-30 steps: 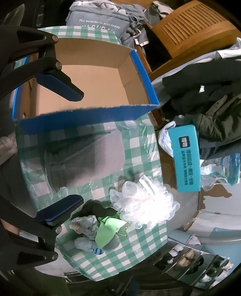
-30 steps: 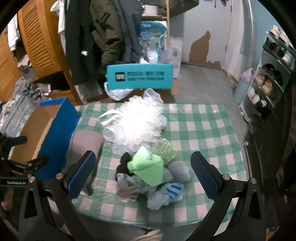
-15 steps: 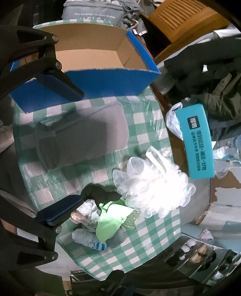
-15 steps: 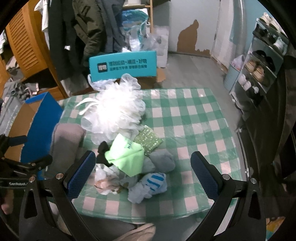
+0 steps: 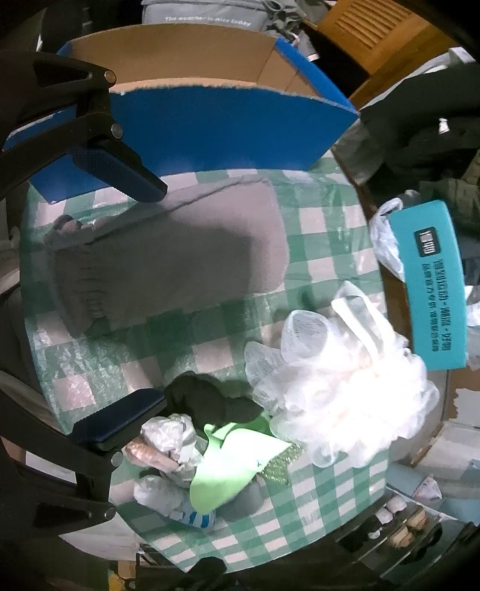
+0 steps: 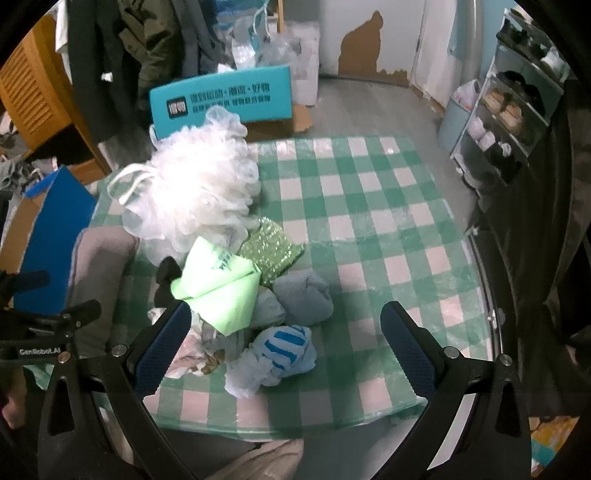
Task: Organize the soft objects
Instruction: 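Lower the right tool over the blue-striped white sock while the left tool lowers over the grey sock, then close the right gripper on the striped sock while the left gripper grasps the grey sock, then carry both socks into the cardboard box and open both grippers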
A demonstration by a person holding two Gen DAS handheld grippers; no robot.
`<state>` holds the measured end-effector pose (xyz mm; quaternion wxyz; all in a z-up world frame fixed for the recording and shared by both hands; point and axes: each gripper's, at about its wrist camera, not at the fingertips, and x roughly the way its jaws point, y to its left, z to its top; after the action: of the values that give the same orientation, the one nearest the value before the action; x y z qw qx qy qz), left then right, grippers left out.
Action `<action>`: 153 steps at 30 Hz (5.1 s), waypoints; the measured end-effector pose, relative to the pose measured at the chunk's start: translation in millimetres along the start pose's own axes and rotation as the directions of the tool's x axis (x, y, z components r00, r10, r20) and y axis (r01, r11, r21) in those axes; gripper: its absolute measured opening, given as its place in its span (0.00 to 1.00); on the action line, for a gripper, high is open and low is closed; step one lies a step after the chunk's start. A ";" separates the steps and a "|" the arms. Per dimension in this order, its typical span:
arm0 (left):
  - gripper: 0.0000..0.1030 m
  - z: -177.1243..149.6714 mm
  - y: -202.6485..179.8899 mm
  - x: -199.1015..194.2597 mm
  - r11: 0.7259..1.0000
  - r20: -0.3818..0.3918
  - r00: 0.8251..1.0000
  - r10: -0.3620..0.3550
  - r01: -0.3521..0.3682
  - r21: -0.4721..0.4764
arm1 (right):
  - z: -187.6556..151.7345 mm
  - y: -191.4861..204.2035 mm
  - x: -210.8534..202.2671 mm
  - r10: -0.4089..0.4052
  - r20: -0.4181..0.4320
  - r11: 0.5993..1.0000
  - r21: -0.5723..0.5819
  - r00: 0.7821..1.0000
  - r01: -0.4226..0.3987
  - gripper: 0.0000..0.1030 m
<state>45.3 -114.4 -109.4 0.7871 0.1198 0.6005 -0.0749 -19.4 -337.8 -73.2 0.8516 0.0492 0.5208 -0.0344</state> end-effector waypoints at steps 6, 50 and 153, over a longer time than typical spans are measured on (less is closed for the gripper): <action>0.99 -0.3 -2.8 14.7 1.000 -0.040 0.999 -0.011 0.010 -0.021 | -6.2 -2.0 19.8 -0.001 -0.057 1.000 0.015 0.998 0.002 0.98; 0.44 0.2 -11.7 74.6 0.997 -0.102 0.993 0.059 -0.055 0.046 | -28.6 -10.9 69.3 -0.023 -0.225 1.000 -0.019 0.974 0.019 0.58; 0.15 -54.4 188.9 -110.8 0.968 0.346 0.937 0.045 0.044 -0.247 | 62.8 267.6 -60.0 0.332 0.049 0.858 -0.431 0.942 -0.280 0.56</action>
<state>14.7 79.2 2.3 0.8898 0.0043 0.4559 -0.0184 38.2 -79.1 21.6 0.8667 -0.0542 0.4488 0.2108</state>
